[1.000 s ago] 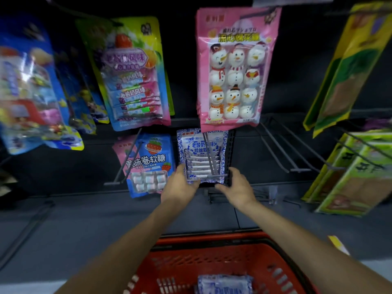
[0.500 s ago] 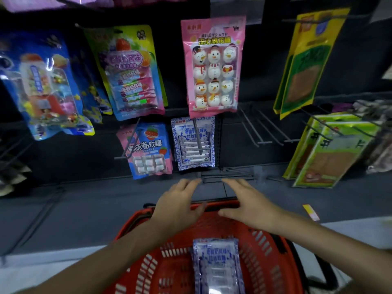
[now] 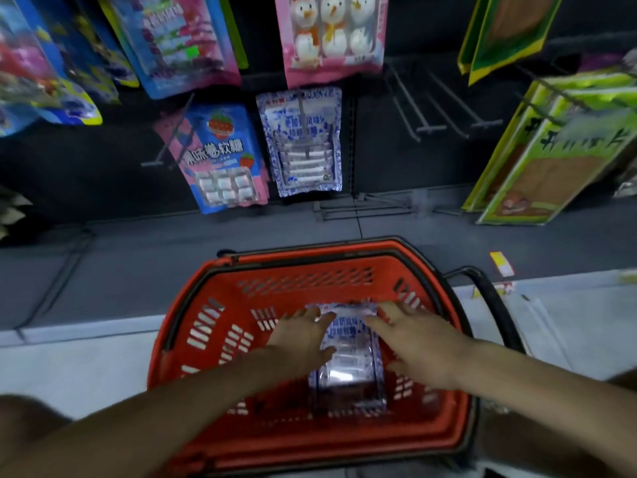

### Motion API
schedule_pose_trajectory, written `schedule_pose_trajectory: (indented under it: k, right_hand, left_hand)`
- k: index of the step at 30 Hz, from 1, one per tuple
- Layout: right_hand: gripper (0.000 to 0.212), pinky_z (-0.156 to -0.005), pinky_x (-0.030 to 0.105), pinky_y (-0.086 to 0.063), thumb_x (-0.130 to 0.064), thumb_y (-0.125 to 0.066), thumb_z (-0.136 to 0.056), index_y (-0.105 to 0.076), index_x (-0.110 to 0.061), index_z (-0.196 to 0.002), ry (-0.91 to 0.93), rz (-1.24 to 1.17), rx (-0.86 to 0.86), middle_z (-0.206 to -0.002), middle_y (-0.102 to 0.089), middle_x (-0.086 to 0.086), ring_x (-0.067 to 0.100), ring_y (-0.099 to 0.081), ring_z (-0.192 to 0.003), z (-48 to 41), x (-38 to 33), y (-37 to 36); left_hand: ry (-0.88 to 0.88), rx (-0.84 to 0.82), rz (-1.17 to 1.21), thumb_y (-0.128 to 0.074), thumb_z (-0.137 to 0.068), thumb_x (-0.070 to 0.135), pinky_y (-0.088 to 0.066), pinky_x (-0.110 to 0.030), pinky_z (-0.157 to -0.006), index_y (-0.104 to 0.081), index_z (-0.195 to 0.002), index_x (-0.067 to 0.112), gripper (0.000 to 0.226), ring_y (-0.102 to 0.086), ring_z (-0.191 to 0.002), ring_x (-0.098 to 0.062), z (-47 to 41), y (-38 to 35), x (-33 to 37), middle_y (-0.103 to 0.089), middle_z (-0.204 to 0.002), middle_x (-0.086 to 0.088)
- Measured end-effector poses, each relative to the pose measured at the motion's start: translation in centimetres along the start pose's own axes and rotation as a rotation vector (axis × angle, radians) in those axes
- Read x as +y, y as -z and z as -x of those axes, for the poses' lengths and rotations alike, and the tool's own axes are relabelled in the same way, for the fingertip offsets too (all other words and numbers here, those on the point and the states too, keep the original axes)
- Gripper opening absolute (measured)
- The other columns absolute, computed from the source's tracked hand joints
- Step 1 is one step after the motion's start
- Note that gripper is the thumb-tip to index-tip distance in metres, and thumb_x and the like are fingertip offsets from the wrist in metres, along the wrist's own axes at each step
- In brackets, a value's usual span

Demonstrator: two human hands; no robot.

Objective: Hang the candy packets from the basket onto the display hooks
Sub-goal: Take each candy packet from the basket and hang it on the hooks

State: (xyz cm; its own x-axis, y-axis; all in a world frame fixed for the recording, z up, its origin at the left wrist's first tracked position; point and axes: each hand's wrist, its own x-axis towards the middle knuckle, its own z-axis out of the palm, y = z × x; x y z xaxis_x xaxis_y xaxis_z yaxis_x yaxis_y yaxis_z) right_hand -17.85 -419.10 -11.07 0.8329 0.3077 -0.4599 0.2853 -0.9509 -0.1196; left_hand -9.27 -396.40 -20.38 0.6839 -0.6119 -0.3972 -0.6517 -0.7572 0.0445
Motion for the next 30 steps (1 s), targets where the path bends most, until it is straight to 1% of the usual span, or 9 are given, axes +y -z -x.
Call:
schedule_pose_trajectory:
  k: [6,10,12,17,20,22,25,28,30]
  right_hand:
    - [0.082,-0.115,0.045,-0.041,-0.027,-0.064,-0.096,-0.018,-0.02,-0.164,-0.027,0.072,-0.137,-0.161,-0.027,0.017,0.037,-0.035,-0.145,-0.1,0.9,-1.5]
    - [0.076,-0.109,0.045,-0.044,-0.015,-0.065,-0.092,-0.027,-0.02,-0.158,-0.052,0.136,-0.175,-0.156,-0.032,0.018,0.038,-0.042,-0.139,-0.4,1.7,-2.4]
    - [0.076,-0.108,0.046,-0.046,-0.01,-0.066,-0.09,-0.03,-0.018,-0.156,-0.049,0.17,-0.203,-0.152,-0.035,0.018,0.038,-0.045,-0.136,-0.5,1.9,-2.7]
    - [0.08,-0.109,0.045,-0.046,-0.014,-0.076,-0.086,-0.034,-0.017,-0.153,-0.028,0.208,-0.235,-0.148,-0.038,0.016,0.037,-0.047,-0.134,-0.8,2.3,-2.8]
    - [0.076,-0.108,0.043,-0.047,-0.015,-0.076,-0.086,-0.036,-0.016,-0.151,-0.022,0.198,-0.236,-0.144,-0.041,0.015,0.036,-0.049,-0.132,-1.0,2.5,-2.5]
    - [0.076,-0.108,0.043,-0.048,-0.014,-0.076,-0.087,-0.036,-0.016,-0.151,-0.018,0.194,-0.243,-0.144,-0.041,0.015,0.036,-0.049,-0.131,-1.1,2.5,-2.3]
    - [0.08,-0.106,0.044,-0.05,-0.016,-0.078,-0.086,-0.034,-0.017,-0.153,-0.013,0.184,-0.271,-0.144,-0.04,0.015,0.037,-0.049,-0.131,-1.2,2.6,-2.3]
    - [0.079,-0.104,0.044,-0.051,-0.018,-0.079,-0.085,-0.037,-0.018,-0.152,0.002,0.188,-0.275,-0.142,-0.042,0.014,0.036,-0.051,-0.129,-1.3,2.6,-2.3]
    - [0.074,-0.105,0.044,-0.052,-0.018,-0.077,-0.087,-0.039,-0.019,-0.151,0.011,0.184,-0.261,-0.141,-0.043,0.012,0.035,-0.052,-0.129,-1.3,2.7,-2.3]
  left_hand:
    - [-0.093,-0.103,-0.284,-0.049,-0.105,0.041,-0.024,-0.054,-0.123,-0.007,-0.165,0.013,0.079,-0.016,-0.155,-0.04,-4.1,-3.3,1.2,-0.012,-0.17,-0.02]
    - [-0.111,-0.041,-0.364,-0.054,-0.098,0.025,-0.042,-0.052,-0.107,-0.012,-0.162,0.005,0.08,-0.039,-0.136,-0.037,-6.5,-3.9,1.7,-0.027,-0.158,-0.018]
    - [-0.123,-0.023,-0.358,-0.055,-0.096,0.019,-0.045,-0.049,-0.101,-0.016,-0.16,0.002,0.077,-0.047,-0.127,-0.036,-7.2,-4.2,2.2,-0.035,-0.15,-0.018]
    - [-0.042,0.01,-0.265,-0.053,-0.094,0.012,-0.046,-0.042,-0.095,-0.031,-0.154,0.0,0.064,-0.055,-0.114,-0.033,-8.2,-4.1,3.9,-0.048,-0.137,-0.016]
    - [-0.017,0.067,-0.221,-0.061,-0.089,0.011,-0.048,-0.04,-0.086,-0.052,-0.138,0.005,0.05,-0.06,-0.103,-0.031,-8.8,-4.3,4.2,-0.056,-0.123,-0.012]
    - [-0.061,0.125,-0.293,-0.075,-0.078,0.015,-0.048,-0.038,-0.073,-0.069,-0.114,0.011,0.037,-0.062,-0.084,-0.027,-9.4,-5.0,4.0,-0.062,-0.102,-0.008]
    - [-0.129,0.176,-0.443,-0.079,-0.067,0.009,-0.044,-0.037,-0.066,-0.073,-0.084,0.014,0.019,-0.058,-0.072,-0.026,-10.2,-5.3,3.7,-0.062,-0.081,-0.005]
    - [-0.131,0.219,-0.42,-0.079,-0.062,0.006,-0.047,-0.035,-0.065,-0.074,-0.078,0.013,0.018,-0.061,-0.071,-0.025,-10.2,-4.1,3.5,-0.064,-0.078,-0.005]
    - [-0.116,0.228,-0.354,-0.082,-0.06,0.004,-0.051,-0.036,-0.068,-0.075,-0.087,0.01,0.029,-0.064,-0.076,-0.027,-9.7,-3.2,3.3,-0.067,-0.086,-0.008]
